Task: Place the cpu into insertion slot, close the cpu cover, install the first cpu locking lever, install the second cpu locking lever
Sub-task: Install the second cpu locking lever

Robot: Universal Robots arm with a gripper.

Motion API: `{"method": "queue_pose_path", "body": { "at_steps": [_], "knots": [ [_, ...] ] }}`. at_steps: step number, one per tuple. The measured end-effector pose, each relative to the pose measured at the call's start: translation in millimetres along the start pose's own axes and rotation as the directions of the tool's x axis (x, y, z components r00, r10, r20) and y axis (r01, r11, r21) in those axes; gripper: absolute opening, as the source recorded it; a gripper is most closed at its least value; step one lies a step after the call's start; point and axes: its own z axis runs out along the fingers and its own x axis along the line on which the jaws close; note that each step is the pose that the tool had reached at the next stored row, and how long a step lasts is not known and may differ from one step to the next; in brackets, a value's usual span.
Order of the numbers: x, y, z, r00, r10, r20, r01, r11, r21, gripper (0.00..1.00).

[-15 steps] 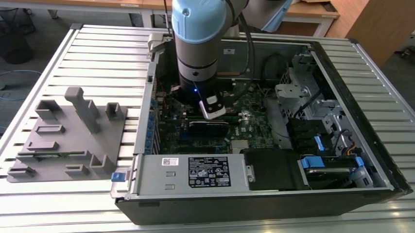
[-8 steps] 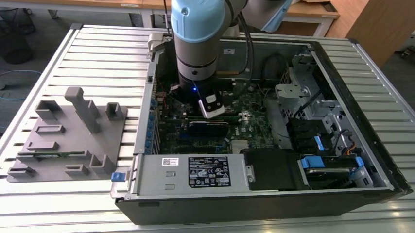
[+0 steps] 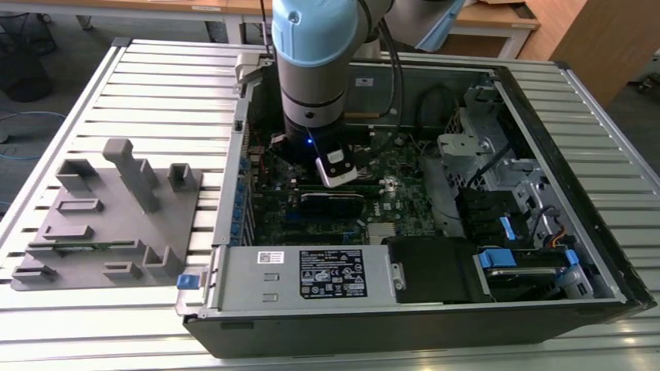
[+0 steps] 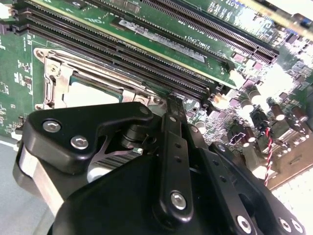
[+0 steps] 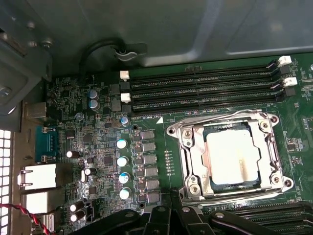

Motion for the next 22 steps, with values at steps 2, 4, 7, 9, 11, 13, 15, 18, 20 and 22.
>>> {"method": "queue_pose_path", "body": {
  "at_steps": [2,4,7,9,11,13,15,18,20,22],
  "knots": [
    [0.0,-0.1,0.4,1.0,0.0,0.0003,0.0,1.0,0.0,0.1],
    [0.0,-0.3,1.2,1.0,0.0,0.0007,0.0,1.0,0.0,0.1],
    [0.0,-0.4,1.7,1.0,0.0,0.0009,0.0,1.0,0.0001,0.1],
    [0.0,-0.4,1.9,1.0,0.0,0.0009,0.0,1.0,0.0,0.1],
    [0.0,-0.4,1.9,1.0,0.0,0.0009,0.0,1.0,0.0,0.1],
    [0.0,-0.4,1.9,1.0,0.0,0.0009,0.0,1.0,0.0001,0.1],
    [0.0,-0.4,2.0,1.0,0.0,0.0014,0.0,1.0,0.0014,0.1],
    [0.0,-0.5,2.1,1.0,-0.001,0.0042,0.001,1.0,0.0078,0.1],
    [0.0,-0.6,2.2,1.0,-0.002,0.0062,0.002,0.9999,0.0158,0.1],
    [0.0,-0.6,2.3,1.0,-0.002,0.0073,0.002,0.9998,0.0208,0.1]
  ]
}}
